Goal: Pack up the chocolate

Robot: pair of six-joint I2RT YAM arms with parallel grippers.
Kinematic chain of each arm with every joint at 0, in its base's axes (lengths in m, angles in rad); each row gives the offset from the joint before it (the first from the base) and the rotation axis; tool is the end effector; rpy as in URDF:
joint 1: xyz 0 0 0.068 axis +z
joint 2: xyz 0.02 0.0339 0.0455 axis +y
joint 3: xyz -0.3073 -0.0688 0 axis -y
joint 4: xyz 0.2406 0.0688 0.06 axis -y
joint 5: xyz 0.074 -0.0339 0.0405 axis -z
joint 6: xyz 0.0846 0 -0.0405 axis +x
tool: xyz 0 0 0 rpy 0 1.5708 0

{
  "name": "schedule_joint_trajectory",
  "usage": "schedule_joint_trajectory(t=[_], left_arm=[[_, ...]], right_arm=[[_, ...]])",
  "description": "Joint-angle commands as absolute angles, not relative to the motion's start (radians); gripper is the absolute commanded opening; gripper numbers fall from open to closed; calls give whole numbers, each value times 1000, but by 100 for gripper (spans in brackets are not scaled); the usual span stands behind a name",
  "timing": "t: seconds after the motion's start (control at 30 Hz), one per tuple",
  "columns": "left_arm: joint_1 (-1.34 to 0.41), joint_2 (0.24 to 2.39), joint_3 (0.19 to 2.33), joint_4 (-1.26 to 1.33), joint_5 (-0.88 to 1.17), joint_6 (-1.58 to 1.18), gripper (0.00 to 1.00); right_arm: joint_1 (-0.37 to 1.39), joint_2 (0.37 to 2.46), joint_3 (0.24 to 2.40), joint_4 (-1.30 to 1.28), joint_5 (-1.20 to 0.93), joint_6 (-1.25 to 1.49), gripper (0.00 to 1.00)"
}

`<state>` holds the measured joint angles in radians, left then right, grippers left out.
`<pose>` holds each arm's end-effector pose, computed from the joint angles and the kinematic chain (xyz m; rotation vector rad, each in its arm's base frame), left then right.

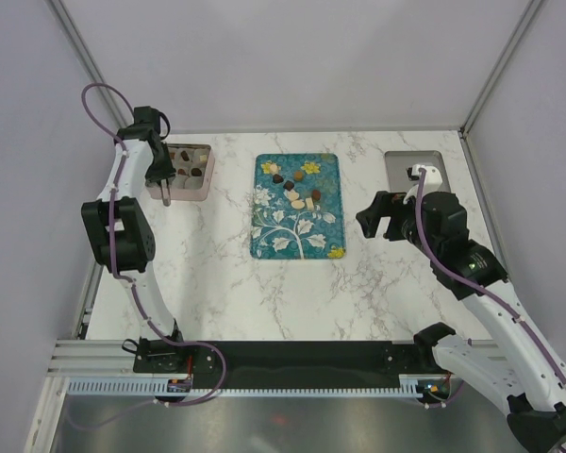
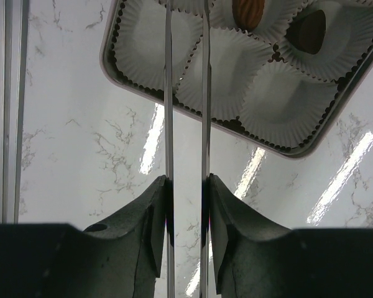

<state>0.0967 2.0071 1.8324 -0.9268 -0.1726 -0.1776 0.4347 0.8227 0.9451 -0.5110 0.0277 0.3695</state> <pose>0.4648 0.0597 0.2689 -0.4180 2.6266 0.2042 0.1726 0.0775 0.3676 -0.0464 1.9924 0.4980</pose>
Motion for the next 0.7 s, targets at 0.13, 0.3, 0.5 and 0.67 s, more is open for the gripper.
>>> schedule_joint_trajectory(t=[0.13, 0.3, 0.5, 0.67], left_arm=[[103, 2048, 1899, -891, -176, -156, 40], [103, 2056, 1908, -893, -186, -152, 43], [103, 2037, 1914, -894, -192, -149, 48], [98, 1968, 1919, -896, -176, -152, 49]], right_arm=[[434, 833, 940, -469, 55, 356, 97], [434, 838, 939, -465, 55, 356, 97], [434, 836, 937, -463, 55, 357, 97], [433, 830, 937, -465, 54, 362, 97]])
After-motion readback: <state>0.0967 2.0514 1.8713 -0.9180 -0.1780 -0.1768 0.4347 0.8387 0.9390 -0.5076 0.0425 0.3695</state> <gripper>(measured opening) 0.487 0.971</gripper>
